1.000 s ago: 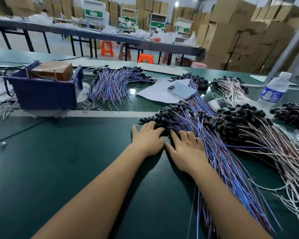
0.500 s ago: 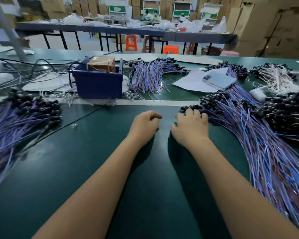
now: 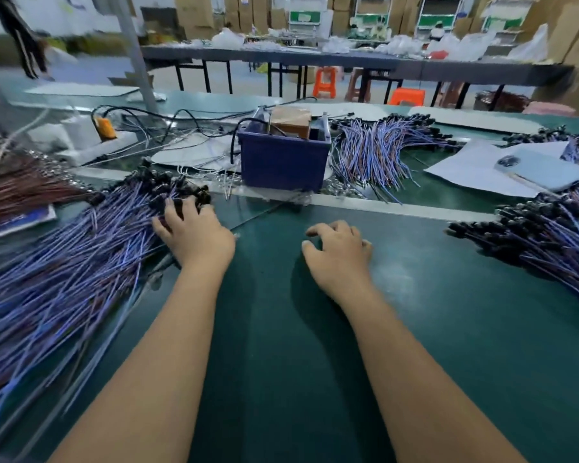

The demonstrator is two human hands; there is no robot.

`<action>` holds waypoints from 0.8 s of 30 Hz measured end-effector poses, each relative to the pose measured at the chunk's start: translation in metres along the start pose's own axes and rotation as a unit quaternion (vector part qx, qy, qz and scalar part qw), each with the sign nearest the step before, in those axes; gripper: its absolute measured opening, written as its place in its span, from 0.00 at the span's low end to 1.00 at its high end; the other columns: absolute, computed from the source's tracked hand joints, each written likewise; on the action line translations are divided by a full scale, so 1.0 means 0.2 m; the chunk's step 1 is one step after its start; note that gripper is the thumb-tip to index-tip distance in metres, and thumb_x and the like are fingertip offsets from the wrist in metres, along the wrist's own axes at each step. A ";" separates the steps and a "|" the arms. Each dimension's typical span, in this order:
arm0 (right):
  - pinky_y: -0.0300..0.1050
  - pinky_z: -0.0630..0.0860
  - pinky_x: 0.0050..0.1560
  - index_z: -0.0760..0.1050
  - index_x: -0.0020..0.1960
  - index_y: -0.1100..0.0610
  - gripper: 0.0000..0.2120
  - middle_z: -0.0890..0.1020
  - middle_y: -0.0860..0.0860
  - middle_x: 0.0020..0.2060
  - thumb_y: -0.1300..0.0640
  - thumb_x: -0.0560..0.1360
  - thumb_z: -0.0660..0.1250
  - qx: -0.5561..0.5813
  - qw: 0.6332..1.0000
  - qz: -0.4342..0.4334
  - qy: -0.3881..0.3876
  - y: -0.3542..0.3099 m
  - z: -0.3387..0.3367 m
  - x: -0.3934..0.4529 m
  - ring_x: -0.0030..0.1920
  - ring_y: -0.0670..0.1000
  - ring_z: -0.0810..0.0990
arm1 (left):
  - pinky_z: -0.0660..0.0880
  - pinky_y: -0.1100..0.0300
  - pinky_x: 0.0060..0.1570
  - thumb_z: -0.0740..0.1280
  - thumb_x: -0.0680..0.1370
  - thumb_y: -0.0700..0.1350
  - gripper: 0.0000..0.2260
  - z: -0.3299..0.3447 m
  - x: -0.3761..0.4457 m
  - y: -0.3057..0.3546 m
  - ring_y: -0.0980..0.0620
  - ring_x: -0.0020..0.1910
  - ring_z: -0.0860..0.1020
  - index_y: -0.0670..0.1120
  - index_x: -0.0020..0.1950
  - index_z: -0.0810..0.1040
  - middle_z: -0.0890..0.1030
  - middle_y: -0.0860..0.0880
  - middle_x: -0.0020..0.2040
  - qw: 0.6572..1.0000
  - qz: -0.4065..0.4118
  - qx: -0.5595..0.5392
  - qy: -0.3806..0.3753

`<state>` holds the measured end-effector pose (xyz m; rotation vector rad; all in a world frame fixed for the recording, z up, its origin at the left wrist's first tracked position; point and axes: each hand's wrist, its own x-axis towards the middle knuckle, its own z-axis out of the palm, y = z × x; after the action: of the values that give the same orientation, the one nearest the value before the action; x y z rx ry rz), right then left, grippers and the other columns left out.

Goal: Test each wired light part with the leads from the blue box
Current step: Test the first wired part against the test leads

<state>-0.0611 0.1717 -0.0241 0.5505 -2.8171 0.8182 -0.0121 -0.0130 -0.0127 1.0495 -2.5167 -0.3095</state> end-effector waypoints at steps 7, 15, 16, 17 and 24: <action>0.50 0.57 0.63 0.75 0.61 0.47 0.14 0.72 0.50 0.59 0.47 0.78 0.60 -0.025 1.000 -0.017 0.010 -0.01 0.00 -0.02 0.63 0.53 0.65 | 0.65 0.49 0.56 0.64 0.75 0.38 0.15 0.02 0.01 0.01 0.41 0.61 0.67 0.52 0.58 0.81 0.75 0.45 0.61 0.999 0.037 -0.002 0.028; 0.46 0.63 0.62 0.78 0.58 0.53 0.11 0.75 0.51 0.55 0.56 0.78 0.62 0.055 0.996 -0.054 0.044 -0.04 -0.01 -0.04 0.58 0.52 0.71 | 0.66 0.57 0.46 0.61 0.76 0.33 0.18 0.03 0.04 -0.02 0.43 0.61 0.67 0.48 0.59 0.82 0.82 0.43 0.53 0.982 0.088 -0.156 0.066; 0.41 0.66 0.59 0.79 0.56 0.54 0.10 0.77 0.51 0.53 0.58 0.78 0.62 0.107 0.991 -0.055 0.066 -0.04 -0.02 -0.04 0.54 0.51 0.73 | 0.65 0.60 0.47 0.62 0.76 0.32 0.16 0.01 0.04 0.00 0.43 0.59 0.69 0.46 0.56 0.84 0.83 0.43 0.51 0.969 0.131 -0.182 0.100; 0.35 0.68 0.54 0.80 0.53 0.55 0.09 0.77 0.51 0.49 0.61 0.77 0.62 0.169 0.981 -0.042 0.082 -0.05 -0.03 -0.04 0.50 0.49 0.75 | 0.64 0.63 0.48 0.64 0.75 0.32 0.14 0.00 0.03 0.02 0.43 0.56 0.71 0.45 0.53 0.85 0.84 0.45 0.49 0.951 0.178 -0.217 0.131; 0.43 0.81 0.36 0.76 0.47 0.61 0.14 0.81 0.55 0.32 0.62 0.83 0.53 0.659 0.733 0.158 -0.059 -0.05 -0.12 0.00 0.31 0.51 0.82 | 0.70 0.70 0.47 0.61 0.68 0.37 0.11 -0.07 -0.31 0.35 0.57 0.43 0.76 0.43 0.36 0.84 0.81 0.52 0.35 0.833 0.226 -0.502 0.046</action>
<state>-0.0567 0.1772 0.0017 0.1884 -1.9095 2.8885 -0.0107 0.0789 0.0081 0.0389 -1.9290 -1.2088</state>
